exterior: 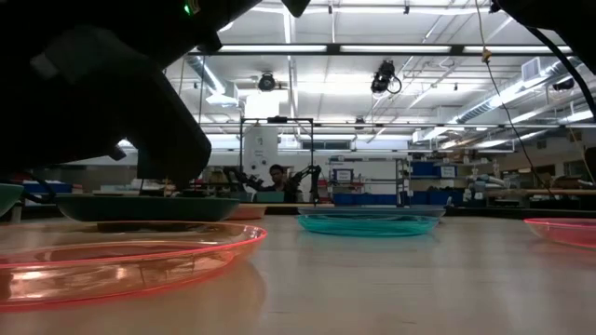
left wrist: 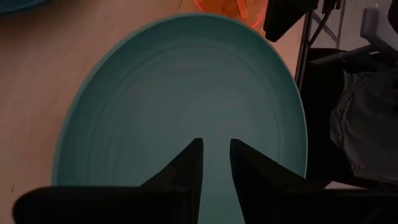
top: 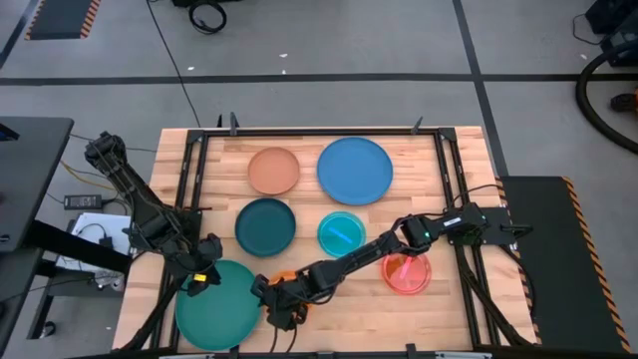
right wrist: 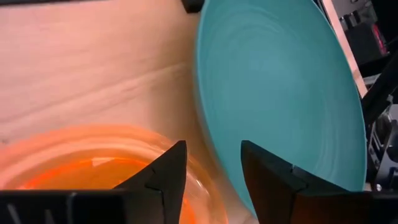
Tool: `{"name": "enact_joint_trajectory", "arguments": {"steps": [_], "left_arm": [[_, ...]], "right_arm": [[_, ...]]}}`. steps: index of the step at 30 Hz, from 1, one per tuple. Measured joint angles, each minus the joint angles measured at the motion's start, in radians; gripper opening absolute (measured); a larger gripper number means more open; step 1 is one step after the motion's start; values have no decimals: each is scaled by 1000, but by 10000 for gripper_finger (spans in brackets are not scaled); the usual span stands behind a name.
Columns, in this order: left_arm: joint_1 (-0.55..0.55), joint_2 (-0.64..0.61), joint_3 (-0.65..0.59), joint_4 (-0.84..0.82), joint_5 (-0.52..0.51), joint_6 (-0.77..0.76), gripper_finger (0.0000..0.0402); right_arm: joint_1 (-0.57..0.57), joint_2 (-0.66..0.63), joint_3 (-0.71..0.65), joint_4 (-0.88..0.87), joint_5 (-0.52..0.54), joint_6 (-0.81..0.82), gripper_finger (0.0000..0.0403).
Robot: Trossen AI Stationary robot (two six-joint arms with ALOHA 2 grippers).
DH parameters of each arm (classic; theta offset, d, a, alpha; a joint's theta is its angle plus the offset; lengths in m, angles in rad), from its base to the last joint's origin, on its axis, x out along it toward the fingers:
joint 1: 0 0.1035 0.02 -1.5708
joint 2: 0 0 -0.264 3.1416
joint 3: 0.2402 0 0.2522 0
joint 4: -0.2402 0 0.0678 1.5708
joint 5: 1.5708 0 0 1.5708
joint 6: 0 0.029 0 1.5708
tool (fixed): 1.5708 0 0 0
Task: Stack plastic plates
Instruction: Stack the green plate on top of the blue plate
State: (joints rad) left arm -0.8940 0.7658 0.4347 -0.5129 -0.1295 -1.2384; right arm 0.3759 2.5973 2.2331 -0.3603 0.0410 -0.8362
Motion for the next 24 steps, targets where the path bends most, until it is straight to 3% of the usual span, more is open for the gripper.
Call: {"name": "enact_joint_trajectory", "arguments": {"steps": [24], "left_arm": [[0, 0, 0, 18, -5, -6, 87]], "right_arm": [[-92, 3, -29, 6, -39, -307, 105]]}}
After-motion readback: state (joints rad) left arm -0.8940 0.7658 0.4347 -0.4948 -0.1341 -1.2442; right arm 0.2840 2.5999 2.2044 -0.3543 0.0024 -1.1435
